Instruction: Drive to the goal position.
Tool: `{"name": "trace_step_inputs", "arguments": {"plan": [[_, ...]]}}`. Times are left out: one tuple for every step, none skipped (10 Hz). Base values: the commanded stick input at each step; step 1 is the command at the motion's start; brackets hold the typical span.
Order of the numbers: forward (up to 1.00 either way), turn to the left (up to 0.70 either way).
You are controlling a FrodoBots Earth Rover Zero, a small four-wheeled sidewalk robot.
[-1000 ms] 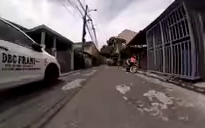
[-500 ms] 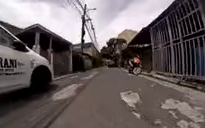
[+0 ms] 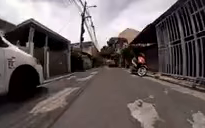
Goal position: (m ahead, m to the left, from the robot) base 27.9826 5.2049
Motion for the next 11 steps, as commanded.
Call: {"name": "trace_step_inputs", "arguments": {"plan": [[1.0,0.0],[1.0,-0.03],[1.0,-0.16],[1.0,-0.29],[1.0,-0.39],[1.0,-0.13],[1.0,0.0],[1.0,0.0],[1.0,0.0],[1.0,0.0],[1.0,0.0]]}}
